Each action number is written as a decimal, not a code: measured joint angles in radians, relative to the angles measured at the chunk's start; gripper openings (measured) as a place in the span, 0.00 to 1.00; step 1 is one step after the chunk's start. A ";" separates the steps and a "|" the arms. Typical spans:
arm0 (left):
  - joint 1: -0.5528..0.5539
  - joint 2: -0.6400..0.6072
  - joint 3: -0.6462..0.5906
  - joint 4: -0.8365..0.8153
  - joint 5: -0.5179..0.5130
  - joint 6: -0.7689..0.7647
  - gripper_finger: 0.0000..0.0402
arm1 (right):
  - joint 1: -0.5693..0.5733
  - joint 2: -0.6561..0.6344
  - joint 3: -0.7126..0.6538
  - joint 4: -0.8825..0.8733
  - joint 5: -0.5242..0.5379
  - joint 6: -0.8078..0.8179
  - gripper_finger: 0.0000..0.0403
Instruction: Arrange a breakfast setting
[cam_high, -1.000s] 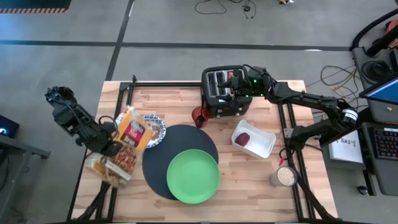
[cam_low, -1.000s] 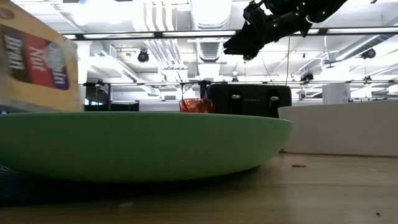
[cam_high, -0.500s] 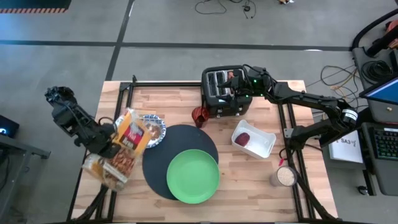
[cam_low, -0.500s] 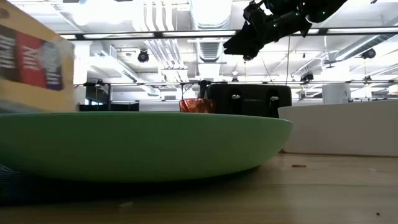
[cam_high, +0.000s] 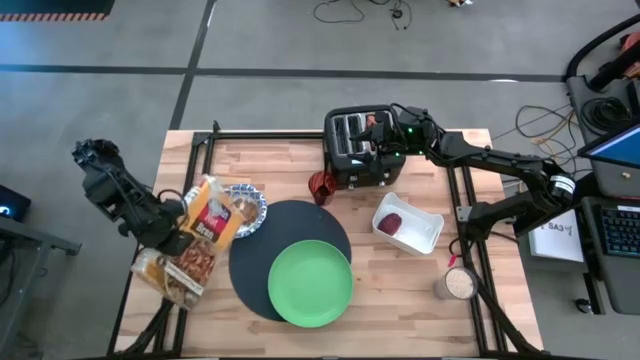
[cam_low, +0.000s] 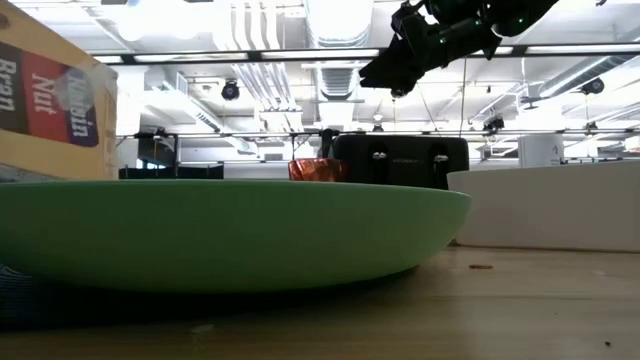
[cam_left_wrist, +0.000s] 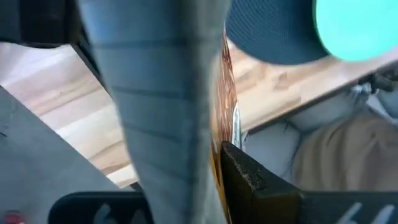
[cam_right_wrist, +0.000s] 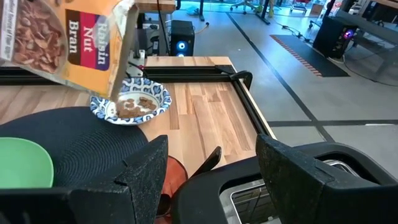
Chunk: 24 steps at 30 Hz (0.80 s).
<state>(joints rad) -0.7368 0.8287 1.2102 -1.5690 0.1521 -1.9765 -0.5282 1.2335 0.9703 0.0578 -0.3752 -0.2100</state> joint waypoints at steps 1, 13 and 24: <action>0.001 -0.001 0.000 -0.005 -0.013 -0.009 0.00 | 0.000 0.000 0.000 0.000 0.000 0.000 0.58; 0.002 0.016 0.011 -0.003 0.074 -0.023 0.00 | 0.000 0.000 0.000 0.000 0.000 -0.001 0.58; 0.002 0.008 0.025 -0.003 -0.006 -0.030 0.00 | 0.000 0.000 0.000 0.000 0.000 -0.002 0.58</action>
<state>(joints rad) -0.7349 0.8372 1.2353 -1.5719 0.1463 -2.0069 -0.5279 1.2335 0.9703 0.0578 -0.3750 -0.2119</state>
